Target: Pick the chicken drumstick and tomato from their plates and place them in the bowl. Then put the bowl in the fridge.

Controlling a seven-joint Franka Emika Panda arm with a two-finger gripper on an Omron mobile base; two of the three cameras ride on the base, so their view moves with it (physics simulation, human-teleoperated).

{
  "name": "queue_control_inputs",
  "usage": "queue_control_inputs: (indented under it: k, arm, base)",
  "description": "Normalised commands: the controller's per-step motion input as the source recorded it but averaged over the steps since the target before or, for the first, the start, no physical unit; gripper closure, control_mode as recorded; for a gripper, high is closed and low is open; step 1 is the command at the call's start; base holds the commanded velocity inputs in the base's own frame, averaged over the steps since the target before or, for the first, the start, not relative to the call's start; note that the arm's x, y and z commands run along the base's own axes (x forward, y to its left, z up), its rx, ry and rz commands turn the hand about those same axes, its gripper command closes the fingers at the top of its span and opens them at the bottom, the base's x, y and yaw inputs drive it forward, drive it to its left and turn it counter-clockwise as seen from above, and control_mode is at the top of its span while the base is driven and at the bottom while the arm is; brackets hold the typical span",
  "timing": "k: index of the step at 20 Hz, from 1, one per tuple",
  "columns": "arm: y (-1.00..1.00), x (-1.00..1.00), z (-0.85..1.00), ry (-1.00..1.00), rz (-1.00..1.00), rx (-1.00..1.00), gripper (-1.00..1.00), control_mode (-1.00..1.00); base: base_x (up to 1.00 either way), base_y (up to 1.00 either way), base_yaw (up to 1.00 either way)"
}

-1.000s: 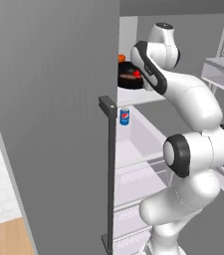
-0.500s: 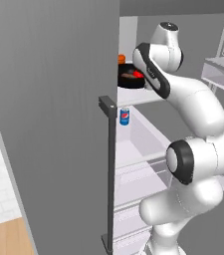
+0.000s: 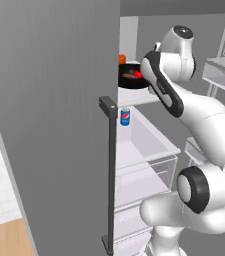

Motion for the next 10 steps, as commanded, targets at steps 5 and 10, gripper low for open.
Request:
queue_control_inputs:
  k: [5, 10]
  arm:
    - [0.0, -0.35, 0.44, -0.04, -0.15, 0.12, -1.0, -1.0]
    - [0.11, -0.6, 0.22, -0.04, -0.17, 0.04, -1.0, -1.0]
  base:
    - [0.0, 0.0, 0.0]
    - [0.0, 0.0, 0.0]
